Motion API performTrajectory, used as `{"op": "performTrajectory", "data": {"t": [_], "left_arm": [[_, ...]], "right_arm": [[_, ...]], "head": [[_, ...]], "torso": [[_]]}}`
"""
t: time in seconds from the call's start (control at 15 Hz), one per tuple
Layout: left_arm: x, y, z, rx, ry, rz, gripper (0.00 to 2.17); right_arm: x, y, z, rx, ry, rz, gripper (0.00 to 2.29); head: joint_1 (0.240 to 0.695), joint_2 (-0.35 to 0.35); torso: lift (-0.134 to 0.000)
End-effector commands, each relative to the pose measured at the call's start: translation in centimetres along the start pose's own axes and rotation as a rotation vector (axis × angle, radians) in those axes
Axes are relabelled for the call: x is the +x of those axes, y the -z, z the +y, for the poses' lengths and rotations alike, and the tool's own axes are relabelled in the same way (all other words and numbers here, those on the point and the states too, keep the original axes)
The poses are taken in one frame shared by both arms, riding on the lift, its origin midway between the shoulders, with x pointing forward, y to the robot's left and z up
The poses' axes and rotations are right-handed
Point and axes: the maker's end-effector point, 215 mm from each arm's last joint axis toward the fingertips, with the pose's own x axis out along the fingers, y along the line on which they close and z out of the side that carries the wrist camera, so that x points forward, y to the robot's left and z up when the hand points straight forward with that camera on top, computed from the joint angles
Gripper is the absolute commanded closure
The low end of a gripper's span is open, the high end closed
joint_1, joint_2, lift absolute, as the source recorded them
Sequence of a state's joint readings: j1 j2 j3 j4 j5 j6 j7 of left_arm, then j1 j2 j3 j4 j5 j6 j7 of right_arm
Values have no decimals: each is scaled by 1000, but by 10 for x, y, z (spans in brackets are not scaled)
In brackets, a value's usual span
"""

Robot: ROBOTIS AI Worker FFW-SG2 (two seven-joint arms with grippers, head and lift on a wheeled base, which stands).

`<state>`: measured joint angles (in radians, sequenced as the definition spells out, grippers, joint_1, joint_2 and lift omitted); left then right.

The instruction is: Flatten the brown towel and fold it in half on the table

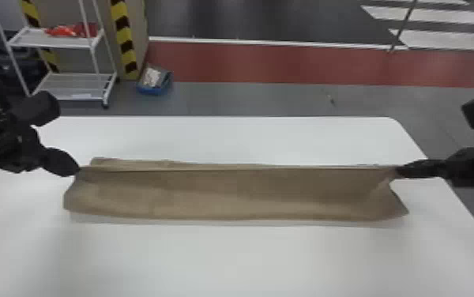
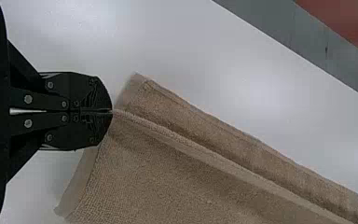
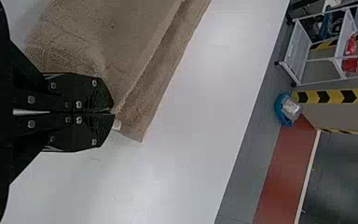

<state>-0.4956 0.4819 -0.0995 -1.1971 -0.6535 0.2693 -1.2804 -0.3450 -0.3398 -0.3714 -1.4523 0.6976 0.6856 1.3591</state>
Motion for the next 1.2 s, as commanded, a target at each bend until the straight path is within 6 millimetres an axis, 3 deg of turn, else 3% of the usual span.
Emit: {"op": "performTrajectory", "data": {"t": [0.0,0.6,1.13], "left_arm": [[2,1,4,-8,-15,0,1200],[7,-16,8,-2,-35,-20,1197],[10,-14,13,-11,-61,-15,1200]], "right_arm": [[0,4,-3,-1,-4,12,1659],[1,1,-7,-11,-2,13,1659],[10,-9,0,-56,-8,32,1659]], "head": [[695,-83],[695,-94],[695,-94]], "torso": [[-128],[-128],[-128]]}}
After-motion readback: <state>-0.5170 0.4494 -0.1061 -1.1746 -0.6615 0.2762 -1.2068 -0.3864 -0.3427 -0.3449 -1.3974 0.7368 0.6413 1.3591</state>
